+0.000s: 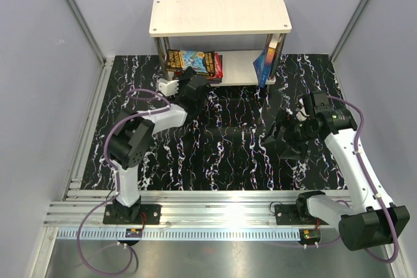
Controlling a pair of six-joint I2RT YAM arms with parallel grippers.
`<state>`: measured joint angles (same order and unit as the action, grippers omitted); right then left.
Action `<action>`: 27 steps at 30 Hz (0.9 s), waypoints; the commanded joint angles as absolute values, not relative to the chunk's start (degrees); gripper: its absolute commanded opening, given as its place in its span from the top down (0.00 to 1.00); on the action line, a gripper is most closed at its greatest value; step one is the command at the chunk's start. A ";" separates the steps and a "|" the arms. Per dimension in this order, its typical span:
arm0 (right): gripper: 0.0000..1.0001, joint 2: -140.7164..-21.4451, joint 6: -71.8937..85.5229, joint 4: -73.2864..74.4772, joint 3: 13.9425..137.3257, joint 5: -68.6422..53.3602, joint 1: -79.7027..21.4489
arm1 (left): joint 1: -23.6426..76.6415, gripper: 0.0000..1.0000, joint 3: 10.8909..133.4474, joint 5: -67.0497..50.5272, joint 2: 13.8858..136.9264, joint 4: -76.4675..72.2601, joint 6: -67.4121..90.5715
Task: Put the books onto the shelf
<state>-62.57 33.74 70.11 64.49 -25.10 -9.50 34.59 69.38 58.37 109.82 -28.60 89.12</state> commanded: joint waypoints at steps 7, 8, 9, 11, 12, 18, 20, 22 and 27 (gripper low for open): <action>0.05 -63.46 33.13 68.82 65.48 -24.87 -9.84 | 32.78 0.84 78.74 57.75 116.18 -30.50 96.24; 0.05 -63.46 33.13 68.91 65.48 -24.79 -9.84 | 32.70 0.83 79.45 57.31 116.45 -30.24 96.15; 0.05 -63.63 33.05 68.82 65.48 -24.70 -9.84 | 32.78 0.83 79.80 56.78 116.54 -29.36 96.94; 0.05 -63.72 32.96 68.73 65.48 -24.61 -9.84 | 32.70 0.79 80.07 56.08 116.63 -26.37 98.34; 0.05 -63.81 33.05 68.82 65.57 -24.52 -9.76 | 32.70 0.76 79.81 55.47 116.54 -26.02 98.96; 0.05 -63.99 33.31 68.03 65.22 -24.61 -9.58 | 32.70 0.42 75.86 51.69 116.54 -27.15 104.32; 0.05 -64.33 33.31 67.94 65.13 -24.61 -9.49 | 32.61 0.35 75.50 50.72 116.37 -27.42 104.24; 0.05 -64.42 33.40 67.41 64.95 -24.70 -9.40 | 32.52 0.32 75.41 49.31 115.40 -26.81 103.10; 0.05 -64.69 33.57 66.45 64.51 -25.22 -9.23 | 31.56 0.22 75.32 44.41 112.77 -19.88 105.98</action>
